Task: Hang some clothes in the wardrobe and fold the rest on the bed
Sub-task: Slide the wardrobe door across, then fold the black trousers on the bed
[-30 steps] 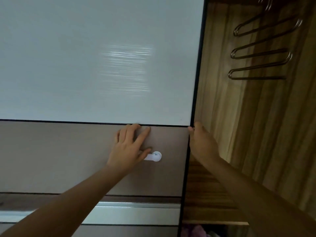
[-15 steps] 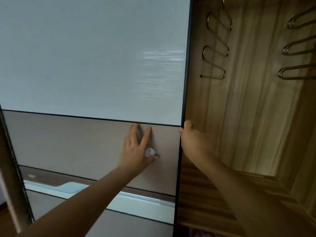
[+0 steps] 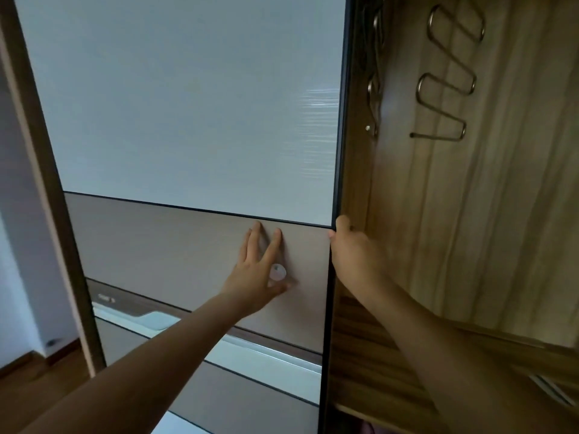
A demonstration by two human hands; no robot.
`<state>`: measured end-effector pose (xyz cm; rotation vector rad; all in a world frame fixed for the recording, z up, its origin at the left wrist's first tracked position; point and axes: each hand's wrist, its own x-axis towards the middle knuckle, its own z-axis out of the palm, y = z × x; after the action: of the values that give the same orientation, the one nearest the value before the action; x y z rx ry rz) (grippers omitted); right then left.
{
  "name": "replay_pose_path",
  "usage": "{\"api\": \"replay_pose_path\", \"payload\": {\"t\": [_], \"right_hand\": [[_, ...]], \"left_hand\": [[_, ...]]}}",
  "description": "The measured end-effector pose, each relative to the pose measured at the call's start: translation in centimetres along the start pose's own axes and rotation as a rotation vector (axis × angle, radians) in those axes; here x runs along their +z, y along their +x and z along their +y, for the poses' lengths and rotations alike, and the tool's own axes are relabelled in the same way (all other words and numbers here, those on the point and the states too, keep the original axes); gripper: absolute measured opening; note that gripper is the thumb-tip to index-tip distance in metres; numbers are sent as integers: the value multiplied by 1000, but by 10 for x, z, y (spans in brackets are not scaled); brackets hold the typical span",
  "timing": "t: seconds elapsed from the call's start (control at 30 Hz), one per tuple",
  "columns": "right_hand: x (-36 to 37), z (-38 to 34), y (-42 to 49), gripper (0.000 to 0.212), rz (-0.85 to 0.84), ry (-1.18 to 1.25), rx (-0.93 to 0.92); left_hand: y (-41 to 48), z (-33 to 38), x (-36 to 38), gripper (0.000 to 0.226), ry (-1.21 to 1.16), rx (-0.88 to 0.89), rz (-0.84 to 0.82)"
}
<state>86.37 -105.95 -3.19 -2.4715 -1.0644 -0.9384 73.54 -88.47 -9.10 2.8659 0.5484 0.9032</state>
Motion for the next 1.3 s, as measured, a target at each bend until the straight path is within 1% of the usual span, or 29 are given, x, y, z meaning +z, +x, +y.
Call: {"api": "replay_pose_path", "payload": {"t": [0.07,0.13,0.23,0.3,0.4,0.47,0.57,0.63,0.67,0.7,0.8,0.87,0.97,1.07,1.3], "right_hand": [[-4,1,-1,26,-50,90,-17],[-6,4,-6,19,-158,191,-57],[-4,7,-19,29,-401,323,-171],[-1,-3,-29,33,-553,401,-270],[12,-35,-41,32,-728,454,-433],[23,-64,-50,40,-800,469,-541],[36,-116,-67,51,-816,483,-704],[41,-162,-86,52,-844,506,-828],[43,-179,-94,51,-854,524,-861],[44,-198,-104,48,-870,546,-899],[40,-275,-146,27,-913,593,-1081],[31,-328,-176,22,-952,600,-1207],[13,-405,-225,30,-983,593,-1376],[-11,-481,-279,38,-994,552,-1525],[-61,-634,-415,46,-1002,476,-1826]], "left_hand": [[-6,0,-10,106,-24,-47,-25],[-16,-1,-23,99,-21,-116,-74],[-41,-6,-42,93,8,-257,-222],[-69,-11,-52,87,40,-360,-317],[-120,-19,-68,78,81,-489,-367],[-159,-25,-79,75,124,-580,-357],[-223,-36,-97,69,174,-755,-320],[-271,-43,-110,67,180,-890,-301],[-289,-45,-114,68,179,-932,-304],[-307,-47,-119,71,178,-984,-309],[-382,-52,-144,75,189,-1192,-266],[-433,-53,-161,74,186,-1319,-223],[-504,-56,-185,70,194,-1491,-177],[-570,-65,-208,67,210,-1626,-130],[-714,-85,-249,62,169,-1888,-66]]}}
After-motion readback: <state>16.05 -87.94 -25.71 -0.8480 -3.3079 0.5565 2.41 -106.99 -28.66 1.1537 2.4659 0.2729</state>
